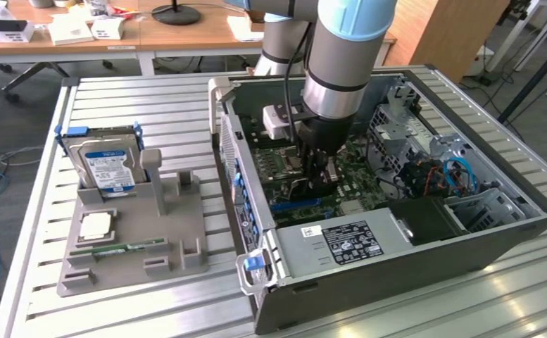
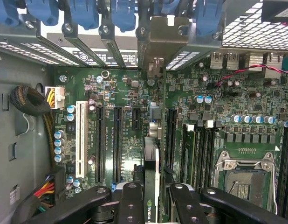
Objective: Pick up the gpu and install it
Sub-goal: 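Insert the gpu into the slot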
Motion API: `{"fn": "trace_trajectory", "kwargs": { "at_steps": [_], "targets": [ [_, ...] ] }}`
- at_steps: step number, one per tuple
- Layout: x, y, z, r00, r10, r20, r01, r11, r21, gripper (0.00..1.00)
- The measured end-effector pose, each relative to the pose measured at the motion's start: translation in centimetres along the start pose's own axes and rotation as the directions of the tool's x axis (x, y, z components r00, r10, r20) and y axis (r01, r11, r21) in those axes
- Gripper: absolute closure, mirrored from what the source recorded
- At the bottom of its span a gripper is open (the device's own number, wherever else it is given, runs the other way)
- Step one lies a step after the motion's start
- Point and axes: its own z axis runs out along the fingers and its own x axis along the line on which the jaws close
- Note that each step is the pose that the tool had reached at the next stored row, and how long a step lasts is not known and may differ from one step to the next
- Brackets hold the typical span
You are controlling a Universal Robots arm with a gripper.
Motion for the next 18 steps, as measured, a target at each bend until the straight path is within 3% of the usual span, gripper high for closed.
{"fn": "trace_trajectory", "kwargs": {
  "at_steps": [18],
  "targets": [
    [0.00, 0.00, 0.09, 1.0000, 0.000, 0.0002, 0.000, 1.0000, 0.0001, 0.74]
  ]
}}
